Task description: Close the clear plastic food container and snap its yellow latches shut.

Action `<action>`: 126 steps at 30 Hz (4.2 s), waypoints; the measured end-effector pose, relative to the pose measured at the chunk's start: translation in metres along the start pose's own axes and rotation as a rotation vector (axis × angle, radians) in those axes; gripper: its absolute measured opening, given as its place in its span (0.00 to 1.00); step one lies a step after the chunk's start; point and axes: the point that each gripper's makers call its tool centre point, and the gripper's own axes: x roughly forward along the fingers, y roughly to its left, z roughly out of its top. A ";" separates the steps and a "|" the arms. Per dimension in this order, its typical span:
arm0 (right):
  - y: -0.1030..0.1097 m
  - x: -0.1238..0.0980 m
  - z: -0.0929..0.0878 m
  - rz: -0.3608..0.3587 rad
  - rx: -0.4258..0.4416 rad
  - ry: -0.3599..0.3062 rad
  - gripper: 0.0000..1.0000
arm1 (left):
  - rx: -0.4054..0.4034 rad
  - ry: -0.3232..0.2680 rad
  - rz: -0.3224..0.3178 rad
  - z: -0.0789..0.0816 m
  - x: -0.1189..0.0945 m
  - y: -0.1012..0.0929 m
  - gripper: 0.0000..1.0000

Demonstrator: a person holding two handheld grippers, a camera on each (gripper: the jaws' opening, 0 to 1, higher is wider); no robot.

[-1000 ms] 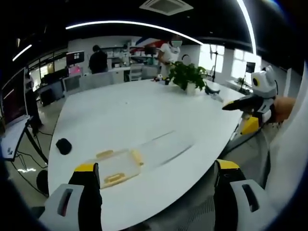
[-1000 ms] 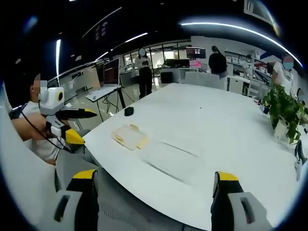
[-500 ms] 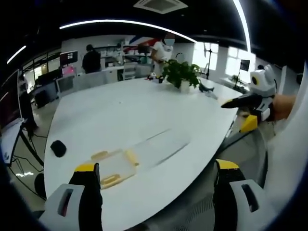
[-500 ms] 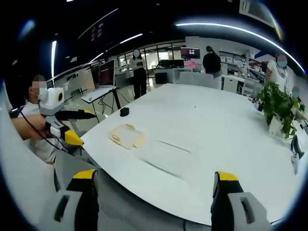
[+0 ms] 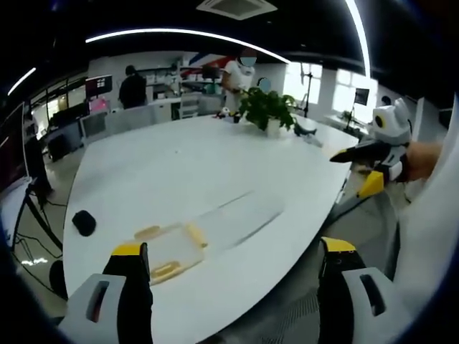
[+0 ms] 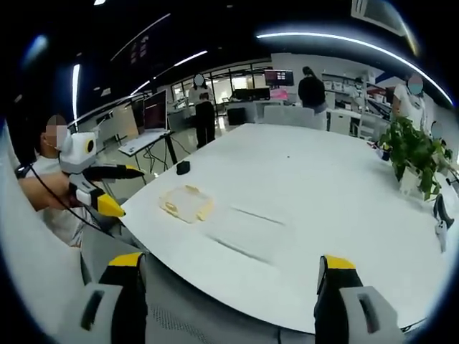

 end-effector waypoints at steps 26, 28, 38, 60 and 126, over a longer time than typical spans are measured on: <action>0.003 0.031 0.018 0.011 -0.077 0.018 0.99 | 0.017 0.013 -0.016 -0.008 0.004 0.036 0.93; 0.006 0.035 0.021 0.018 -0.092 0.019 0.99 | 0.013 0.024 -0.013 -0.011 0.005 0.041 0.92; 0.017 0.060 0.037 0.058 -0.136 0.030 0.97 | 0.036 0.009 -0.014 -0.005 0.006 0.059 0.89; 0.058 0.099 0.046 0.188 -0.319 0.072 0.87 | 0.115 0.057 -0.072 -0.014 -0.002 0.080 0.87; 0.102 0.222 0.050 0.447 -0.727 0.248 0.71 | 0.482 0.334 -0.333 -0.074 0.028 0.166 0.81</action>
